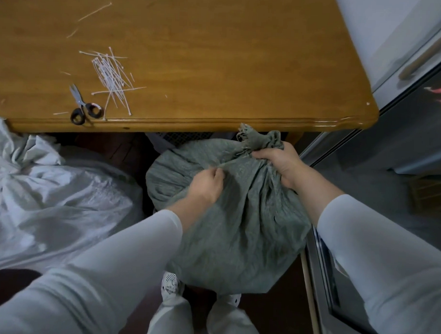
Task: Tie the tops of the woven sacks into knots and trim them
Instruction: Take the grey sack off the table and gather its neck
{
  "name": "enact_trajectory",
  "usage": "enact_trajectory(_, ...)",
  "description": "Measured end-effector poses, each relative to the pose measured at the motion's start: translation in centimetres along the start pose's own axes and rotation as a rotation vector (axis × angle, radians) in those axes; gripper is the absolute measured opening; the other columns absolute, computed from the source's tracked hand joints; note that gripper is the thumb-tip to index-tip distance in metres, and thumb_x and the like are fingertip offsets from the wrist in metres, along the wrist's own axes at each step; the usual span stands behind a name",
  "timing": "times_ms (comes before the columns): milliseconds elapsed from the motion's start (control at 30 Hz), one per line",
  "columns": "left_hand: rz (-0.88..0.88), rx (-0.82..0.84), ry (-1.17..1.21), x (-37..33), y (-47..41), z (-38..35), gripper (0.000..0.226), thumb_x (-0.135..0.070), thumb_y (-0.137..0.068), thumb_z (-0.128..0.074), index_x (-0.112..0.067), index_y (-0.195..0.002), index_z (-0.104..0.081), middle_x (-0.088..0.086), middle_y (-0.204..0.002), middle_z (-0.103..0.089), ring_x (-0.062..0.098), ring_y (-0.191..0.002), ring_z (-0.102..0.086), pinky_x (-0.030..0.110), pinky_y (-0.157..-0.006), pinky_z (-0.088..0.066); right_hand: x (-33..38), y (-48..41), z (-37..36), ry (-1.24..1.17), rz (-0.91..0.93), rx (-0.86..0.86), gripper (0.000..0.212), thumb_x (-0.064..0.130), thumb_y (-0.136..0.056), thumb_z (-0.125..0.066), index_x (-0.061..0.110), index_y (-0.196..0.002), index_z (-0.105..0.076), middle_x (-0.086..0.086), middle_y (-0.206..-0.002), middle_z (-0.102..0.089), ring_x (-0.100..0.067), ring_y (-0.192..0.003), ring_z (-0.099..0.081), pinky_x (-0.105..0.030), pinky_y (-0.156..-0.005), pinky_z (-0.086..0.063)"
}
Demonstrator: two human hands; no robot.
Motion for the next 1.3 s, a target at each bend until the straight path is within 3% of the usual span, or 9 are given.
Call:
enact_trajectory(167, -0.154, -0.091, -0.075, 0.1, -0.1, -0.6, 0.057, -0.034, -0.089, -0.058, -0.028, -0.141, -0.036, 0.002, -0.113, -0.037, 0.021, -0.108, -0.042, 0.032, -0.094, -0.039, -0.4, 0.1, 0.2, -0.045, -0.049, 0.037, 0.021, -0.004, -0.076, -0.069, 0.005, -0.094, -0.067, -0.017, -0.097, -0.07, -0.034, -0.094, -0.067, -0.049, -0.093, -0.051)
enact_trajectory(300, -0.204, -0.193, -0.21, 0.0, 0.3, -0.8, 0.04, -0.035, -0.085, -0.066, -0.011, -0.116, -0.062, 0.01, -0.115, -0.046, 0.03, -0.111, -0.047, 0.029, -0.094, -0.04, -0.6, -0.1, 0.6, -0.087, -0.061, 0.025, 0.017, -0.001, -0.076, -0.07, 0.005, -0.092, -0.066, -0.018, -0.1, -0.069, -0.034, -0.095, -0.067, -0.05, -0.093, -0.05)
enact_trajectory(467, -0.154, -0.199, -0.068, 0.1, 3.0, -2.7, 0.041, -0.045, -0.095, -0.045, -0.012, -0.077, -0.061, 0.014, -0.086, -0.067, 0.031, -0.086, -0.063, 0.035, -0.072, -0.048, -0.9, 0.0, 0.5, -0.102, -0.065, 0.021, 0.018, 0.0, -0.077, -0.07, 0.006, -0.094, -0.067, -0.017, -0.099, -0.07, -0.033, -0.095, -0.067, -0.049, -0.092, -0.051)
enact_trajectory(567, -0.175, -0.124, -0.053, 0.1, 2.3, -3.4, 0.031, -0.026, -0.096, -0.048, -0.013, -0.121, -0.058, 0.015, -0.117, -0.063, 0.031, -0.11, -0.059, 0.034, -0.091, -0.046, -1.1, 0.3, 0.7, -0.077, -0.071, 0.046, 0.021, 0.0, -0.077, -0.069, 0.005, -0.097, -0.067, -0.016, -0.1, -0.07, -0.032, -0.097, -0.067, -0.046, -0.092, -0.051)
enact_trajectory(667, -0.172, 0.009, -0.062, -0.3, 1.0, -3.0, 0.063, -0.02, -0.086, -0.058, -0.024, -0.145, -0.035, 0.004, -0.142, -0.047, 0.024, -0.129, -0.046, 0.03, -0.104, -0.038, -1.1, 0.4, 1.0, -0.101, -0.071, 0.052, 0.017, -0.003, -0.079, -0.067, 0.005, -0.094, -0.066, -0.015, -0.097, -0.069, -0.031, -0.093, -0.067, -0.044, -0.09, -0.052)
enact_trajectory(900, -0.176, 0.059, -0.094, 0.1, 0.5, -3.4, 0.02, -0.021, -0.084, -0.065, -0.013, -0.102, -0.068, 0.007, -0.102, -0.068, 0.024, -0.1, -0.062, 0.031, -0.087, -0.051, -1.1, 0.5, 1.3, -0.125, -0.063, 0.051, 0.019, -0.005, -0.078, -0.065, 0.003, -0.095, -0.066, -0.015, -0.095, -0.069, -0.031, -0.09, -0.067, -0.042, -0.087, -0.053)
enact_trajectory(1033, -0.299, -0.111, -0.249, 0.3, 0.2, -1.1, 0.022, -0.033, -0.077, -0.073, -0.019, -0.077, -0.057, -0.001, -0.091, -0.048, 0.019, -0.088, -0.048, 0.027, -0.075, -0.041, -1.0, 0.6, 1.6, -0.16, -0.067, 0.046, 0.022, -0.005, -0.079, -0.066, 0.001, -0.1, -0.066, -0.014, -0.095, -0.069, -0.028, -0.087, -0.067, -0.04, -0.084, -0.054)
enact_trajectory(1167, -0.268, -0.037, -0.008, 0.6, -0.1, 0.3, 0.023, -0.009, -0.074, -0.071, -0.016, -0.068, -0.05, 0.001, -0.073, -0.053, 0.018, -0.075, -0.05, 0.023, -0.06, -0.032, -0.7, 0.7, 1.6, -0.157, -0.062, 0.046, 0.024, -0.006, -0.078, -0.067, 0.0, -0.101, -0.065, -0.014, -0.095, -0.069, -0.027, -0.086, -0.067, -0.038, -0.081, -0.055)
enact_trajectory(1300, -0.23, -0.013, 0.023, 0.7, -0.5, 1.1, 0.028, -0.01, -0.074, -0.073, -0.025, -0.075, -0.05, -0.004, -0.071, -0.054, 0.018, -0.073, -0.053, 0.024, -0.067, -0.041, -0.6, 0.6, 2.0, -0.15, -0.072, 0.012, 0.03, -0.005, -0.076, -0.069, 0.0, -0.105, -0.065, -0.016, -0.101, -0.069, -0.032, -0.095, -0.067, -0.045, -0.088, -0.053)
Point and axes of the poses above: each hand's wrist, its own y-axis away from the middle knuckle, its own z-axis out of the back of the hand, x = y × z, the point moved 2 cm from there along -y, towards the middle knuckle
